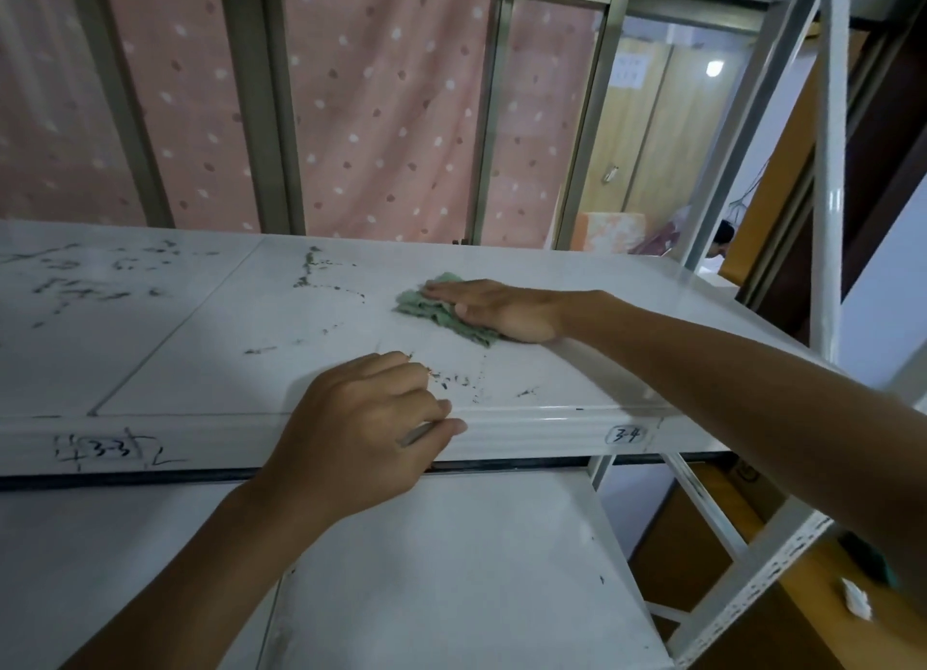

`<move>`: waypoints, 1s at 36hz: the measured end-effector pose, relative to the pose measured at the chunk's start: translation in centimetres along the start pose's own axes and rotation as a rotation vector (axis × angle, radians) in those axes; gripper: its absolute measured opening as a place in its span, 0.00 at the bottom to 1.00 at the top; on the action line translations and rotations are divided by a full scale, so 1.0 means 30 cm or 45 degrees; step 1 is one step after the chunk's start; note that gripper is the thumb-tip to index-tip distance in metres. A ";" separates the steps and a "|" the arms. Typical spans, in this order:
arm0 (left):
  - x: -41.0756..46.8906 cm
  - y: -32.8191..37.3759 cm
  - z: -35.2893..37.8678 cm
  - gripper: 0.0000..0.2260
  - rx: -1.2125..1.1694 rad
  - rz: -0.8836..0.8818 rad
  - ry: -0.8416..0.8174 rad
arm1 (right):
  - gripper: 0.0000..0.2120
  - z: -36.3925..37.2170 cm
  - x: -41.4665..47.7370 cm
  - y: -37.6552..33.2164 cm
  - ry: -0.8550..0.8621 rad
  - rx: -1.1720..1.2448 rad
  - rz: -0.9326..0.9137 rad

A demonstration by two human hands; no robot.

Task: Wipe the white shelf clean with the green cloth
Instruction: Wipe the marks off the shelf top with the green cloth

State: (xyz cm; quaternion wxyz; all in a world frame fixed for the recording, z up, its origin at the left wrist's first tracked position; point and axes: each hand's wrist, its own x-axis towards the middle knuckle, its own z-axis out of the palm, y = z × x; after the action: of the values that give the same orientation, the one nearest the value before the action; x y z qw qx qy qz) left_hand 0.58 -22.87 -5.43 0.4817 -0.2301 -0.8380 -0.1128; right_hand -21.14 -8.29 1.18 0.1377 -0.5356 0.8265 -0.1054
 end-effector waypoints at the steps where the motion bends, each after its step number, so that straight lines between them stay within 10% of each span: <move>1: -0.004 -0.003 -0.002 0.11 -0.009 -0.022 -0.019 | 0.26 -0.011 -0.008 0.033 0.021 -0.034 0.064; 15: -0.038 -0.004 0.022 0.10 0.030 -0.002 0.032 | 0.27 0.001 -0.353 0.180 0.229 -0.206 0.697; 25: -0.053 -0.011 0.007 0.09 0.065 0.099 0.077 | 0.24 0.113 -0.486 -0.009 0.172 -0.509 0.718; 36: -0.092 -0.039 -0.030 0.10 0.141 0.154 0.113 | 0.38 0.236 -0.321 -0.238 0.374 -0.187 0.758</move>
State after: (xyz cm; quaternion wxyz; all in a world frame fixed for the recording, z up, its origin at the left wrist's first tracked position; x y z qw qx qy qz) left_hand 1.89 -25.02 -7.31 0.5362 -0.2481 -0.8054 -0.0472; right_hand -8.87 -2.55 -2.06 0.0029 -0.2584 0.9630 -0.0768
